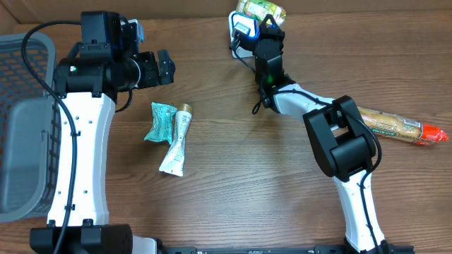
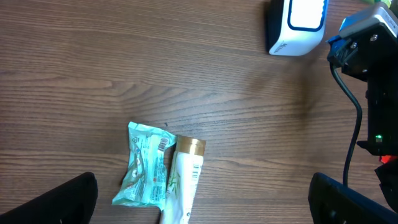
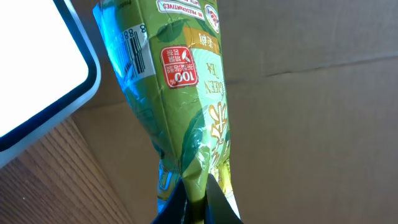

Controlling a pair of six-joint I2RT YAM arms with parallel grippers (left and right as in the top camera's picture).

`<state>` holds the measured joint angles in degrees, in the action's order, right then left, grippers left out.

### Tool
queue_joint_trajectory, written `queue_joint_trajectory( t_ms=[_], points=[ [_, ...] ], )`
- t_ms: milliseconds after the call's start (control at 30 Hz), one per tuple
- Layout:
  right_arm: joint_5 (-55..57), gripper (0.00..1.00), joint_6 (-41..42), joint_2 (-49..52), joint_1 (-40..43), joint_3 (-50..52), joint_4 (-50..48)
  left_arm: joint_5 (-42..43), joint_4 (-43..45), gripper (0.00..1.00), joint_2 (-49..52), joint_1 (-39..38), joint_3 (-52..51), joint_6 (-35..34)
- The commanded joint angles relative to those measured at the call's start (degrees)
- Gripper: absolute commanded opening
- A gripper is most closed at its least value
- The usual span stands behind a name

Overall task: Scan the item barcode
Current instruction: 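Lift the tea pouch up to the white scanner, then hold the tea pouch barcode in front of the scanner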

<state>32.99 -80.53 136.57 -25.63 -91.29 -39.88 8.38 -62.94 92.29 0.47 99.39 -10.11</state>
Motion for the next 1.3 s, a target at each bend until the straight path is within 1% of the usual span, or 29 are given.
queue_joint_trajectory(
  t_ms=[0, 600, 833, 1033, 1067, 1100, 1133, 1267],
  points=[
    [-0.5, 0.04, 3.4, -0.1, 0.0, -1.8, -1.6, 0.4, 0.2, 0.99, -0.2, -0.1, 0.5, 1.3],
    [-0.6, 0.04, 7.3, 0.0, -0.2, -1.8, 1.6, 0.4, 0.2, 0.99, -0.2, -0.1, 0.5, 1.3],
    [1.0, 0.04, 7.1, -0.1, -2.4, -1.8, 1.0, 0.4, 0.2, 0.99, -0.2, -0.1, 0.5, 1.3],
    [3.5, 0.04, 7.6, -3.5, -4.7, -1.8, 1.2, 0.4, 0.2, 1.0, -0.2, -0.1, 0.5, 1.3],
    [4.4, 0.04, 9.4, -5.1, -4.9, -1.8, 1.9, 0.4, 0.2, 1.0, -0.2, -0.1, 0.5, 1.3],
    [4.7, 0.04, 10.7, -6.0, -5.0, -1.8, 2.8, 0.4, 0.2, 0.99, -0.2, -0.1, 0.5, 1.3],
    [4.9, 0.04, 13.0, -8.0, -5.2, -1.8, 6.0, 0.4, 0.2, 1.0, -0.2, -0.1, 0.5, 1.3],
    [1.8, 0.04, 20.1, -16.5, -6.7, -1.8, 26.0, 0.4, 0.2, 1.0, -0.2, -0.1, 0.5, 1.3]
  ],
)
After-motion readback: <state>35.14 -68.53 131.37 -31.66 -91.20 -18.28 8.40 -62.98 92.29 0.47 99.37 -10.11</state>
